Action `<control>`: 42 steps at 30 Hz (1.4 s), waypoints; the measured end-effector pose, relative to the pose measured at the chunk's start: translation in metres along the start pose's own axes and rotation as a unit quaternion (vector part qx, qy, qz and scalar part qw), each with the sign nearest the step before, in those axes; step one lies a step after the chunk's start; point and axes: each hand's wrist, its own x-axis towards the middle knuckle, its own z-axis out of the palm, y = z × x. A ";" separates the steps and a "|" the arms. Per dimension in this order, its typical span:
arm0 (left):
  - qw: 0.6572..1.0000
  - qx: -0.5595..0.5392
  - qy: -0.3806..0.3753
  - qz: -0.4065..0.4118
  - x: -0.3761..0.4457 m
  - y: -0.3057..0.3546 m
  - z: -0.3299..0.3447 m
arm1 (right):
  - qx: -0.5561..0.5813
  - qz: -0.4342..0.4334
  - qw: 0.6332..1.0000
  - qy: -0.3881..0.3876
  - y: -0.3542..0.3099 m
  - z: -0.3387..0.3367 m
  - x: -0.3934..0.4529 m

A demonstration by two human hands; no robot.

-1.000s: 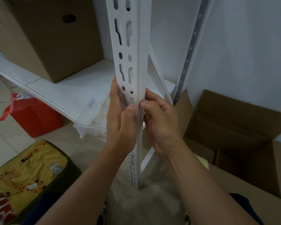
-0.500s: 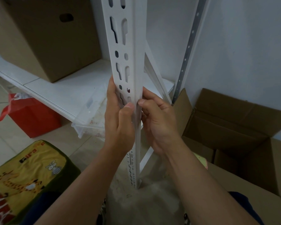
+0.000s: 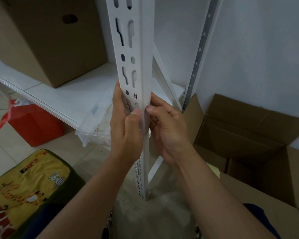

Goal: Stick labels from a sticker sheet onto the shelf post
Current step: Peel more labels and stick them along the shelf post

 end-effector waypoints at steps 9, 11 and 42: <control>1.000 0.026 -0.006 0.010 0.000 -0.001 -0.003 | 0.037 0.011 0.999 -0.022 -0.001 -0.001 0.000; 0.999 0.032 -0.007 0.008 0.001 -0.001 -0.003 | 0.034 0.009 0.999 -0.017 -0.001 -0.001 0.001; 1.000 0.027 0.003 0.007 -0.001 0.003 0.000 | 0.067 0.021 0.997 -0.020 0.002 -0.003 0.003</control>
